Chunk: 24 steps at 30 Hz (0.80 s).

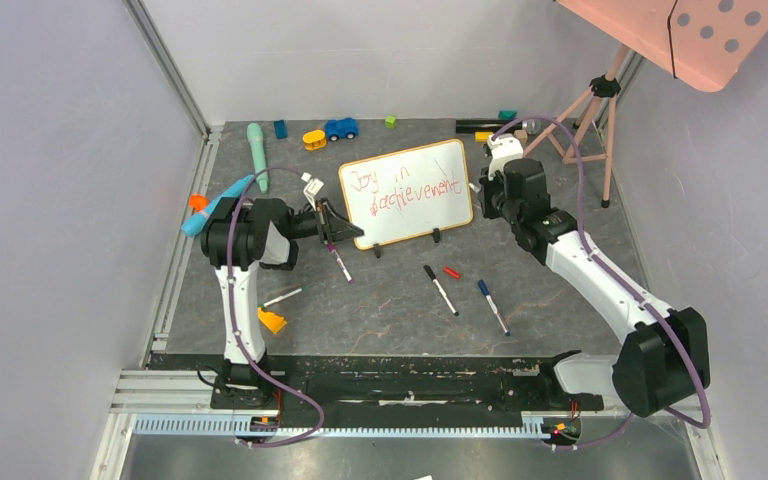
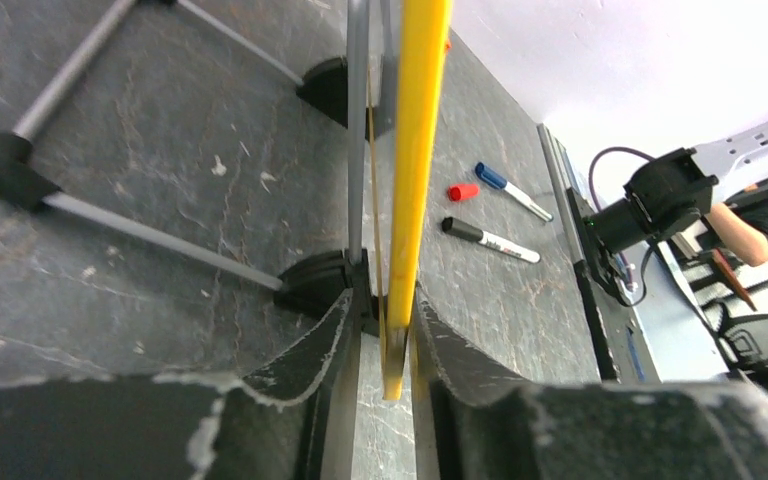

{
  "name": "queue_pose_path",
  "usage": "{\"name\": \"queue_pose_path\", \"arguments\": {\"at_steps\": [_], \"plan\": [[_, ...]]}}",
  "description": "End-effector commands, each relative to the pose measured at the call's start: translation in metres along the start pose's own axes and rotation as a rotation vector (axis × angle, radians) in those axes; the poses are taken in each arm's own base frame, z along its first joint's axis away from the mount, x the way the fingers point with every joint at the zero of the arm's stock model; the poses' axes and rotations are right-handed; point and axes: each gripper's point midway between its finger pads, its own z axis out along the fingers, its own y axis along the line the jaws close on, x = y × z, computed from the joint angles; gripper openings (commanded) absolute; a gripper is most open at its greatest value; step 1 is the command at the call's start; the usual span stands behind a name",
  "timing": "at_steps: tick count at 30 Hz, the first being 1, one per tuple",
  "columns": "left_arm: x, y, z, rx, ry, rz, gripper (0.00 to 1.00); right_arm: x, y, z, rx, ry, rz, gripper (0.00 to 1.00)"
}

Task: Write a sentence on the whiteboard
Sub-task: Put down the whiteboard on the whiteboard stand.

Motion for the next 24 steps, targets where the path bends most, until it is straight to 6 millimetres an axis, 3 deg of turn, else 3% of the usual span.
{"name": "queue_pose_path", "arguments": {"at_steps": [1,8,16,20,24], "plan": [[0.014,-0.006,0.0,0.05,0.04,0.072,0.33,0.0,-0.001,-0.002,0.003,-0.019,0.01,0.0],[0.012,-0.011,-0.004,0.02,0.016,0.122,0.54,-0.006,-0.001,-0.005,-0.003,-0.033,0.004,0.0],[0.001,-0.013,-0.008,-0.049,-0.04,0.178,0.66,-0.015,-0.001,-0.008,-0.007,-0.037,-0.012,0.0],[-0.015,-0.009,-0.017,-0.149,-0.118,0.191,0.67,-0.021,-0.001,-0.01,-0.01,-0.04,-0.012,0.0],[-0.028,-0.008,-0.027,-0.244,-0.187,0.224,0.58,-0.027,-0.001,-0.012,-0.013,-0.046,-0.012,0.0]]}}
